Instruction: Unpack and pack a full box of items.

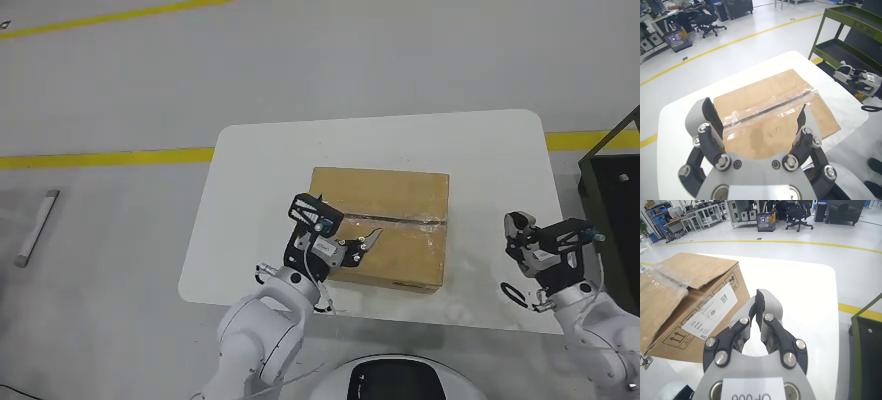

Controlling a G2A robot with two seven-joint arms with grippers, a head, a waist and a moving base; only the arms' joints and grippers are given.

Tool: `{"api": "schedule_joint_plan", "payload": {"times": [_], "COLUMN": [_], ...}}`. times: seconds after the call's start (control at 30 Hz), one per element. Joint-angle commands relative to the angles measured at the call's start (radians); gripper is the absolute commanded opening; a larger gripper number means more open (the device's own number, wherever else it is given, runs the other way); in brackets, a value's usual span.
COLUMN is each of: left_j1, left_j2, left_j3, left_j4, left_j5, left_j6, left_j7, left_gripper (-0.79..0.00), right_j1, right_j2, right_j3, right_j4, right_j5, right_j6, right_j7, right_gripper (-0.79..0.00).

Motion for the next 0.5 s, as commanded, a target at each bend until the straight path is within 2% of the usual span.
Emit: {"api": "schedule_joint_plan", "payload": {"times": [0.0,0.47], "left_j1": [-0.017,-0.006], "left_j2": [-0.002,-0.002], "left_j3": [0.015,0.015], "left_j4": [0.01,0.02], "left_j5": [-0.008,-0.01], "left_j6": [-0.003,0.005], "left_j7": [-0.006,0.011], "left_gripper": [0.0,0.0], "right_j1": [-0.001,0.002], "right_j2": [0.0,0.0], "right_j3": [0.011,0.051], "right_j4": [0.004,0.013], "right_j5": [0.005,0.022], "right_j6": [-0.003,-0.014], "right_j7": [0.0,-0.002], "right_gripper": [-0.785,-0.785]}}
